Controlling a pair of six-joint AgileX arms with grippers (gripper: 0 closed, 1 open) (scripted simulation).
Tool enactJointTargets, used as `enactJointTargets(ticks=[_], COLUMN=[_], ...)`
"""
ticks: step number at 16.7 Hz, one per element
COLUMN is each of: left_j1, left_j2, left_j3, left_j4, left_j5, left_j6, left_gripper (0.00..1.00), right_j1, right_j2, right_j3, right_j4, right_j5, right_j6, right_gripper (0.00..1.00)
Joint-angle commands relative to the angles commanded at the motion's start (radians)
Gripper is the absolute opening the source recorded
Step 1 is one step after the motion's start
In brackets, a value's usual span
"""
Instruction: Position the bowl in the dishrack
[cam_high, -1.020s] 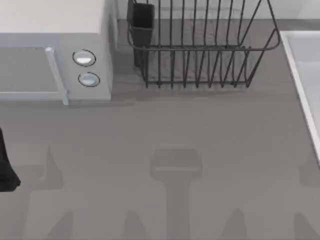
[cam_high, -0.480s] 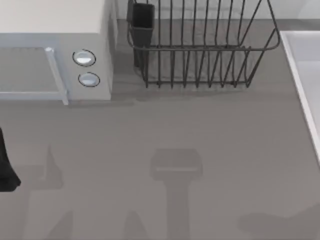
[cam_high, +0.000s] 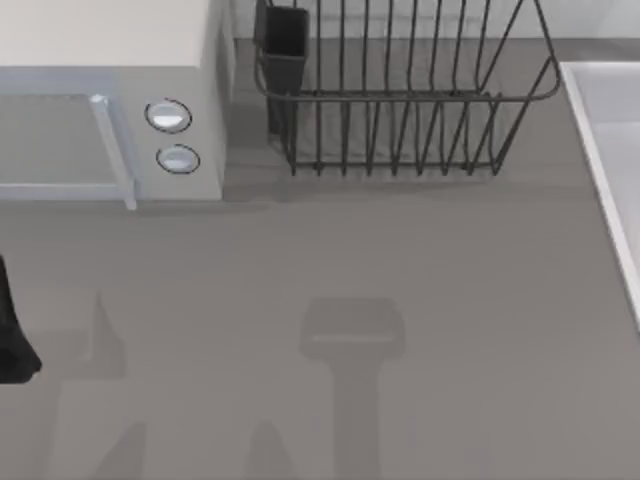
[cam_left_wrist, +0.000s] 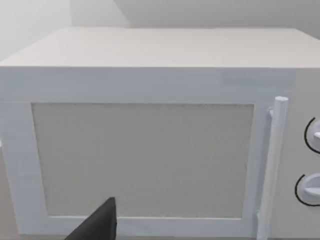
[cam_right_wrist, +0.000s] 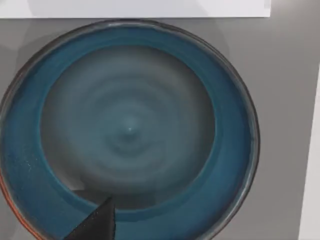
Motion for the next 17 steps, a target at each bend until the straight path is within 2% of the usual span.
enactJointTargets(ticks=[5,11,17], left_j1=[0.000,0.000,0.000], left_j2=[0.000,0.000,0.000], left_j3=[0.000,0.000,0.000], left_j4=[0.000,0.000,0.000], left_j5=[0.000,0.000,0.000], left_j6=[0.000,0.000,0.000], left_gripper=[1.00,1.00,1.00], right_j1=[-0.091,-0.091,-0.091], right_j2=[0.186,0.191,0.255], right_j3=[0.160,0.161,0.017], right_j4=[-0.125,-0.125,0.086], right_j5=[-0.007,-0.006,-0.007], right_j6=[-0.091,-0.093,-0.090], right_gripper=[1.00,1.00,1.00])
